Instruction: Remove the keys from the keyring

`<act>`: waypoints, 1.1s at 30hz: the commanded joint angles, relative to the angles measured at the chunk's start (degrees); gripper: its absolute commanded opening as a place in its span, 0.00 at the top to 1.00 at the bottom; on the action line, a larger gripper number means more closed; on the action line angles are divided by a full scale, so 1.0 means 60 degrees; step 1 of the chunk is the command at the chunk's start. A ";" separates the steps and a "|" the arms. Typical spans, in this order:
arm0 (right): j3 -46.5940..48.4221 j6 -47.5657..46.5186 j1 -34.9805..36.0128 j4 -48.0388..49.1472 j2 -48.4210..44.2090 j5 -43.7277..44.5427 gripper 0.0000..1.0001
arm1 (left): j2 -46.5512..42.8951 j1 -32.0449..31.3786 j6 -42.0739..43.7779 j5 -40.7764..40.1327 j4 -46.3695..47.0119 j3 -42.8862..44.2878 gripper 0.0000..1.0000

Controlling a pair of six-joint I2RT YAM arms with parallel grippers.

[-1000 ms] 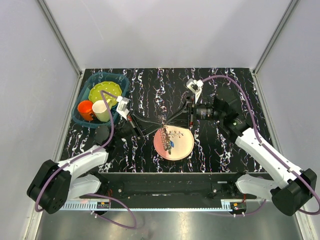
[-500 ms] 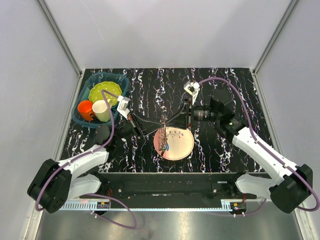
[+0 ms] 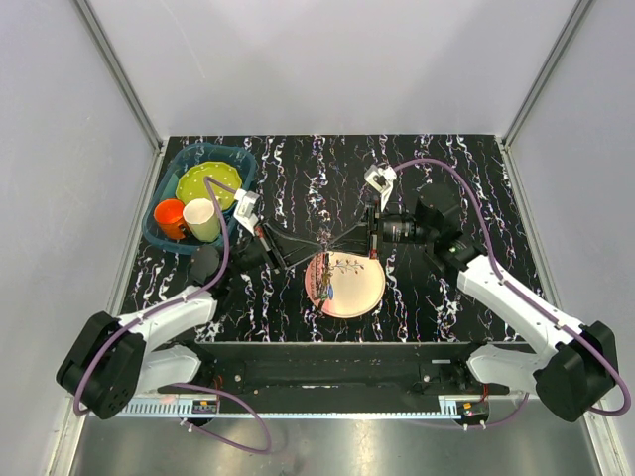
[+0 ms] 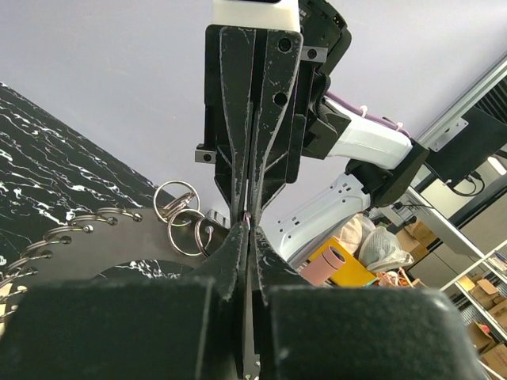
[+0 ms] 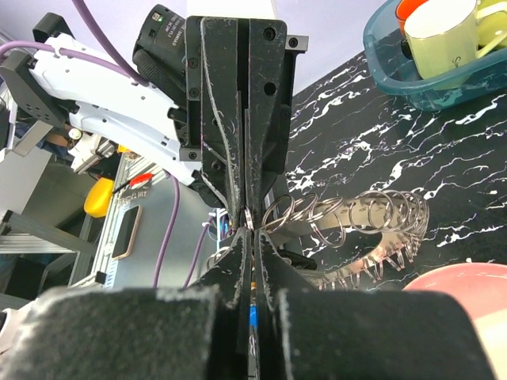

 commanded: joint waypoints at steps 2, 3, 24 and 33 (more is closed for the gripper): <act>0.0254 -0.0718 0.0031 -0.0631 -0.0525 0.0329 1.00 | 0.0020 0.0094 0.0034 0.0008 0.3583 0.0233 1.00; 0.0460 -0.1518 0.0016 -0.1231 -0.0598 0.0532 1.00 | -0.0009 0.0167 0.0034 0.0052 0.3467 0.0073 0.90; 0.5806 -0.5452 0.0045 -1.0990 0.1318 -0.0211 1.00 | -0.2472 0.0432 0.6669 0.2835 -0.8030 0.3146 0.57; 0.5809 -0.5496 0.0646 -1.0686 0.1613 -0.1106 1.00 | -0.1987 -0.0418 0.6759 0.3363 -0.8430 0.3425 0.55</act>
